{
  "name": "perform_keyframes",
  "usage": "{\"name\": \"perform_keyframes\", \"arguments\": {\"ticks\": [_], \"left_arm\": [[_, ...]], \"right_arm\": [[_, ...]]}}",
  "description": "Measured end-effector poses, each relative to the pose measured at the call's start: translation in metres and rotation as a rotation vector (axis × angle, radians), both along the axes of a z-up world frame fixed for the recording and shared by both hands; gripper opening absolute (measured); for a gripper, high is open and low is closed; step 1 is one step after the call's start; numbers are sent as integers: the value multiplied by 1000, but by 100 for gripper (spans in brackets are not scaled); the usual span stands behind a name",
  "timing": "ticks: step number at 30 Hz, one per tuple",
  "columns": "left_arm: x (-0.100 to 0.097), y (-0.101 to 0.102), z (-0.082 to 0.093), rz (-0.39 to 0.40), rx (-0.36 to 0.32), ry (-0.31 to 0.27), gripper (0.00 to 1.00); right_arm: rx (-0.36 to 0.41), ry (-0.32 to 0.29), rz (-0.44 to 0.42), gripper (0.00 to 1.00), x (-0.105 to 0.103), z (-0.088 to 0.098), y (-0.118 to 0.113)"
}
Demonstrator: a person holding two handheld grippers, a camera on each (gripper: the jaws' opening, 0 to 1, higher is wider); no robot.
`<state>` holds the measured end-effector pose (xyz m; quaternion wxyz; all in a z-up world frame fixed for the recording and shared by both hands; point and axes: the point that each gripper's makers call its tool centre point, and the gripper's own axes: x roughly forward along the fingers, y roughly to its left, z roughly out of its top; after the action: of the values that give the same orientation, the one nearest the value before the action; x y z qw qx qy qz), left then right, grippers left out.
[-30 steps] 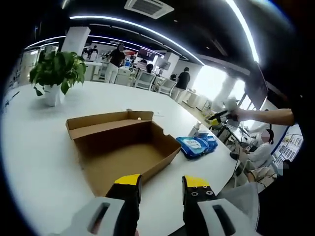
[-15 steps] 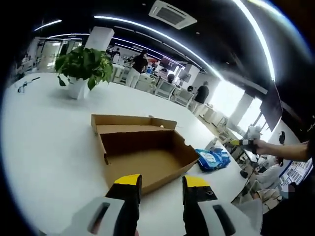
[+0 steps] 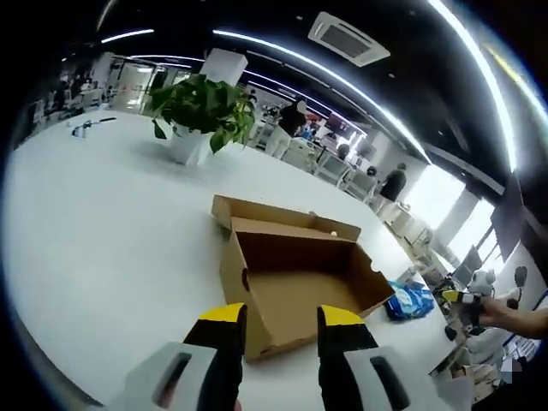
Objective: Operate the shoe box by opening the lid, removing the specified soft item, and placing it in the target area until the item is outside and the box remains undamaged.
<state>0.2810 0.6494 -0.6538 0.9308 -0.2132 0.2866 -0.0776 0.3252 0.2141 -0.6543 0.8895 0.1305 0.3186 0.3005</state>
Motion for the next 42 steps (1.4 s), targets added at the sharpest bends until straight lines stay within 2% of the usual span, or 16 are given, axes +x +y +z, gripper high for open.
{"name": "perform_keyframes", "arguments": {"ticks": [6, 12, 19, 23, 26, 28, 32, 36, 39, 42], "left_arm": [[10, 2, -13, 19, 2, 31, 33], [16, -2, -31, 25, 6, 94, 33], [26, -9, -44, 9, 2, 128, 33], [30, -14, -49, -12, 18, 141, 33], [32, -18, -58, -33, 48, 172, 33], [29, -18, -66, -67, 110, 210, 33], [29, -20, -74, -115, 174, 235, 33], [30, -20, -77, -113, 169, 249, 32], [30, -18, -81, -119, 191, 267, 30], [33, -19, -83, -133, 192, 274, 31]], "right_arm": [[38, 12, -13, 45, -18, -5, 10], [64, 14, -40, 45, -32, -7, 11], [45, 19, -39, 46, -58, -18, 14], [47, 15, -38, 46, -62, -18, 14], [56, 1, -52, 46, -61, -14, 10], [62, -4, -62, 46, -61, -13, 9], [67, -6, -74, 46, -65, -11, 10], [70, -11, -86, 46, -68, -9, 11], [95, 1, -103, 46, -71, -10, 12], [84, 6, -101, 46, -74, -13, 15]]}}
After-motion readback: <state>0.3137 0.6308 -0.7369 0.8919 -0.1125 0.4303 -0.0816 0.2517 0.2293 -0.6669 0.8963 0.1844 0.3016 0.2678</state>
